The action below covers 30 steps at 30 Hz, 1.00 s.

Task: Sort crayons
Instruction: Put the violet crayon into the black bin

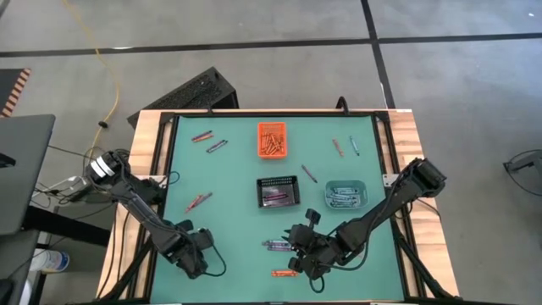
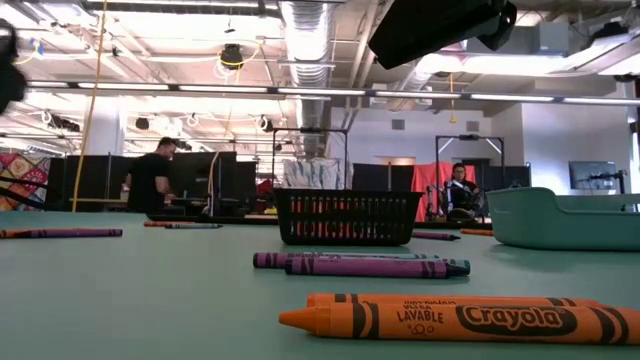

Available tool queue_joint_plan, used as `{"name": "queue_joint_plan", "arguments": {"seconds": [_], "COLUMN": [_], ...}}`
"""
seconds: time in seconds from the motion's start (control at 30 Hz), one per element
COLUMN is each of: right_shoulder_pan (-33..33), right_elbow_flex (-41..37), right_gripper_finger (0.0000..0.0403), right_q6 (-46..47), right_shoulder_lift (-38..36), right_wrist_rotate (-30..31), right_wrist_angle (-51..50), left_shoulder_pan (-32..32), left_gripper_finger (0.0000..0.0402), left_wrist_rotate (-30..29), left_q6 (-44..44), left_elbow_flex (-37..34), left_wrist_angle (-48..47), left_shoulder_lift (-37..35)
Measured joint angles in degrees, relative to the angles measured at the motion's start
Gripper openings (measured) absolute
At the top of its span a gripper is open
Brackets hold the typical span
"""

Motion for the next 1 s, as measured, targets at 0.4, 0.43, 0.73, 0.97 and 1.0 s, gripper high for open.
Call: {"name": "queue_joint_plan", "arguments": {"seconds": [0.4,0.43,0.73,0.97,1.0], "right_shoulder_pan": [0.0,0.0,0.0,0.0,0.0], "right_elbow_flex": [0.0,0.0,0.0,0.0,0.0], "right_gripper_finger": [0.0077,0.0077,0.0077,0.0077,0.0077], "right_q6": [0.0,0.0,0.0,0.0,0.0], "right_shoulder_lift": [0.0,0.0,0.0,0.0,0.0], "right_wrist_rotate": [-1.2,-1.2,-1.3,-1.3,-1.3], "right_wrist_angle": [-0.5,-0.5,-0.5,-0.7,-0.8], "left_shoulder_pan": [4.2,4.1,4.3,2.7,2.2], "left_gripper_finger": [0.0128,0.0128,0.0128,0.0128,0.0128], "left_wrist_rotate": [-9.9,-9.9,-10.6,-6.9,-6.2], "left_q6": [8.6,8.4,0.5,1.0,0.0], "left_elbow_flex": [3.7,3.7,3.6,3.5,3.4], "left_wrist_angle": [-9.1,-9.5,-17.3,-14.6,-13.0], "left_shoulder_lift": [-4.7,-5.3,-6.4,-6.4,-6.3]}}
